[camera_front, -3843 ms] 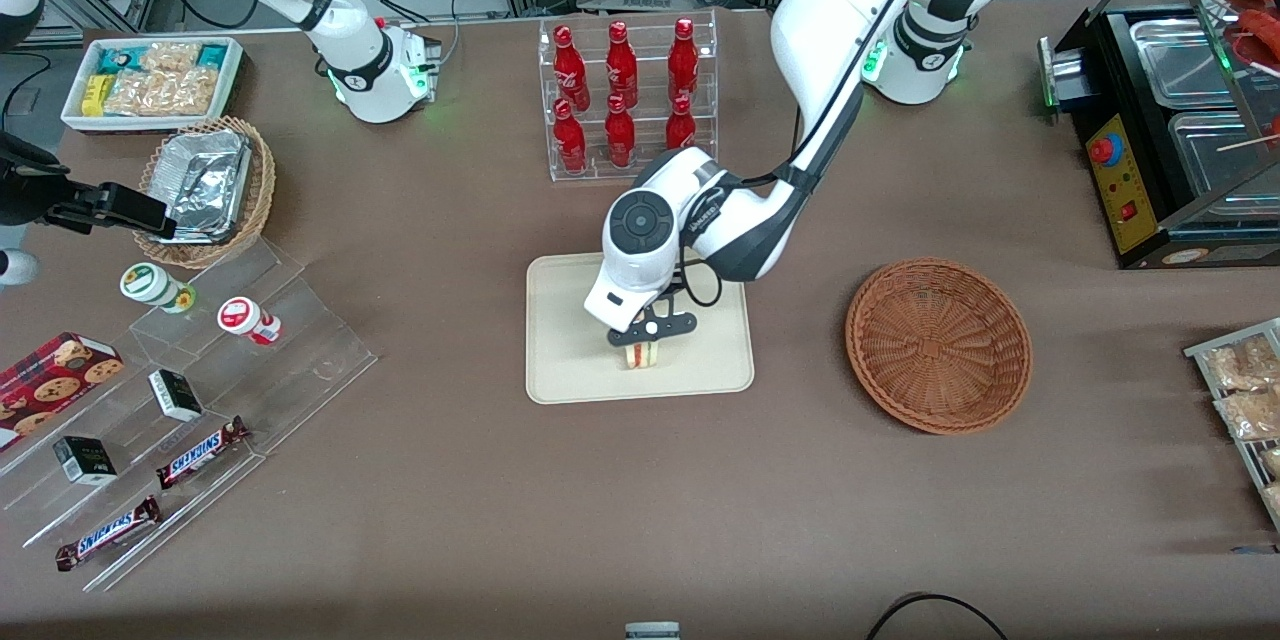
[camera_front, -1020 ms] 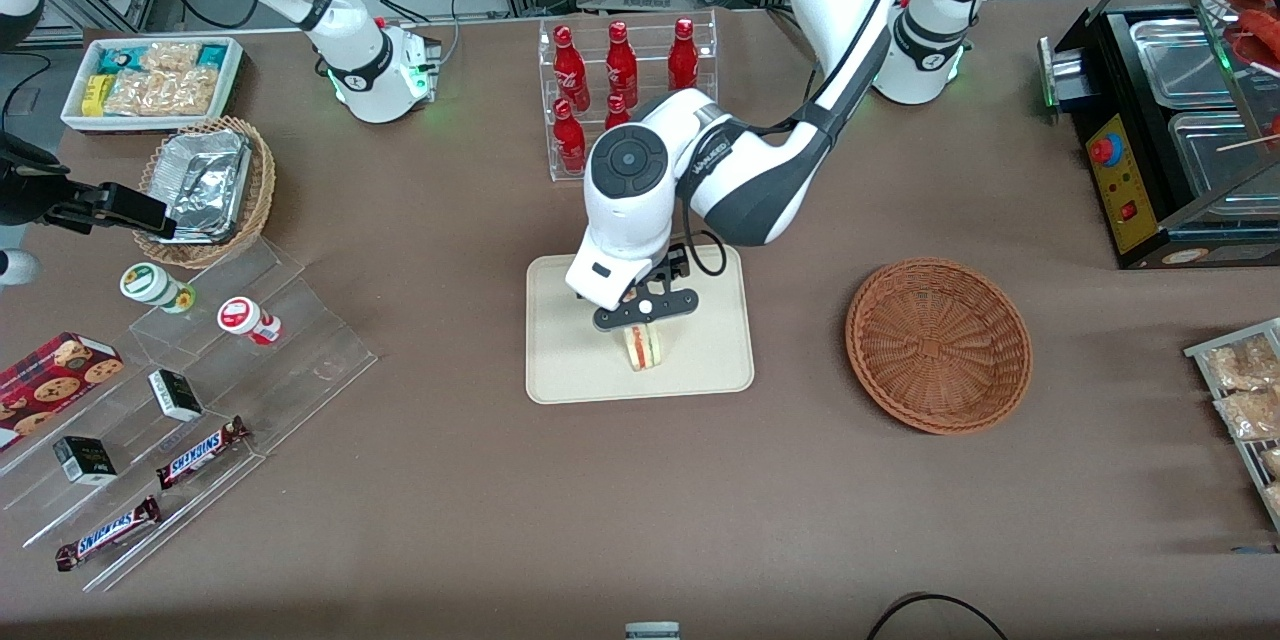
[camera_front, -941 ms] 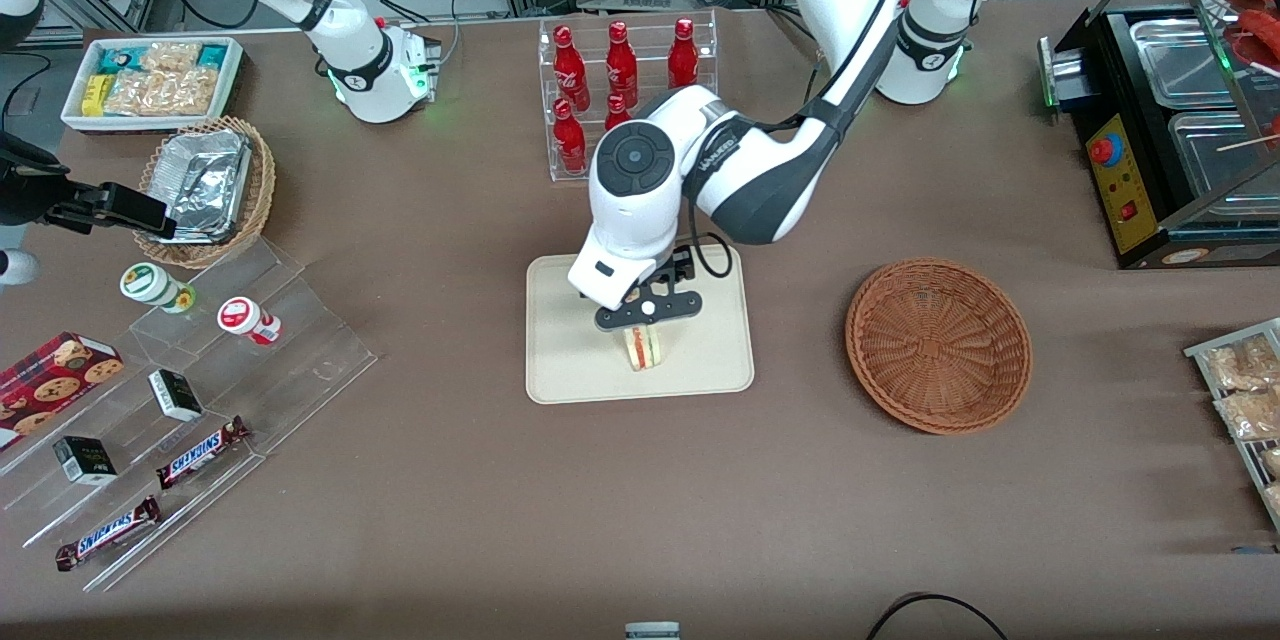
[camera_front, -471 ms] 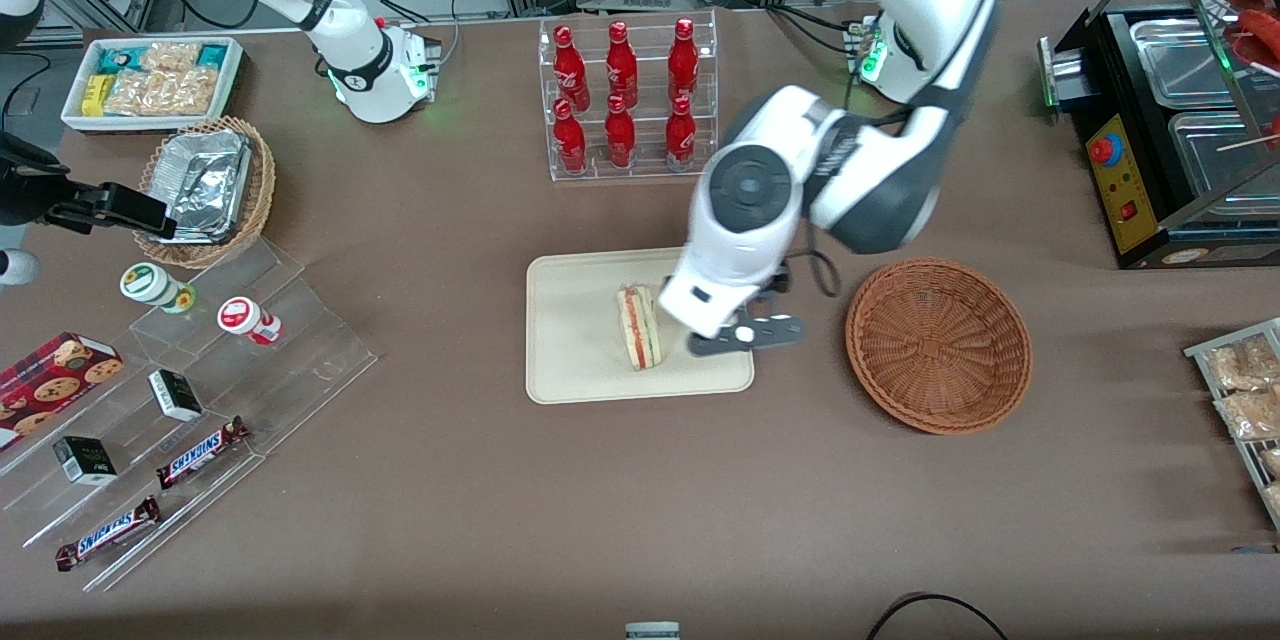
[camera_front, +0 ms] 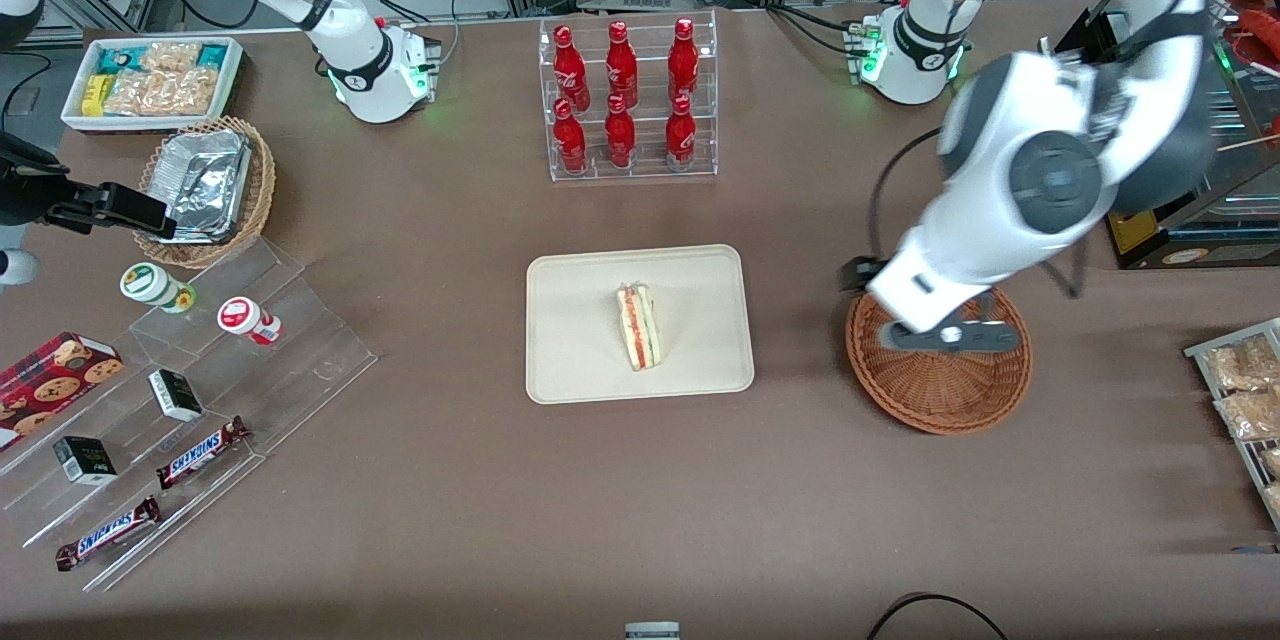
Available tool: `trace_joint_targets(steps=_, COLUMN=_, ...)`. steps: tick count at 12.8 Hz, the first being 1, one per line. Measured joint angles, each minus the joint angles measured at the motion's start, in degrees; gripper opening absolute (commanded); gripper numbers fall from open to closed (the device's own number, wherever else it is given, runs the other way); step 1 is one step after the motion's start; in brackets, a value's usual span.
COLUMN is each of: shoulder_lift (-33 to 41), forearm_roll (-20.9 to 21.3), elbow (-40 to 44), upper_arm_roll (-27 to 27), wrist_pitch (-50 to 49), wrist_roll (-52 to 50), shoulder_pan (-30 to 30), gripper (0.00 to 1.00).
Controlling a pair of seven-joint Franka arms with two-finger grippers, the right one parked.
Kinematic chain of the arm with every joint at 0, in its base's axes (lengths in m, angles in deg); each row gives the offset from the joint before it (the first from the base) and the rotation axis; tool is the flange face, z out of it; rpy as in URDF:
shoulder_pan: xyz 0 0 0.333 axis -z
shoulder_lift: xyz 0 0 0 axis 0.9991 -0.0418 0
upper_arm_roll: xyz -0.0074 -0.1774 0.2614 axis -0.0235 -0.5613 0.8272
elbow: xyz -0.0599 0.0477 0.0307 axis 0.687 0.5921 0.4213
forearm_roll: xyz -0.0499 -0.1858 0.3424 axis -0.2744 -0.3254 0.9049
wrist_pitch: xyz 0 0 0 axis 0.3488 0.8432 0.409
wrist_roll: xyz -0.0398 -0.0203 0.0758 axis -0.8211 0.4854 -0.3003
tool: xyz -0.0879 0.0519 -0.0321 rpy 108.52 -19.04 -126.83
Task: Place sandwich from basket to tray
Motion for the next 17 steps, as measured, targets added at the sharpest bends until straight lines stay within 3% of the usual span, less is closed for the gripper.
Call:
trace_joint_targets(steps=4, shoulder_lift=6.22, forearm_roll=-0.04, elbow=-2.58, upper_arm_roll=0.07, wrist_pitch=-4.21, wrist_roll=8.17, shoulder_pan=-7.76, gripper=1.0)
trace_joint_targets(steps=17, shoulder_lift=15.87, forearm_roll=1.29, elbow=-1.55, upper_arm_roll=1.98, wrist_pitch=-17.54, wrist_roll=15.45, shoulder_pan=-13.75, gripper=1.0)
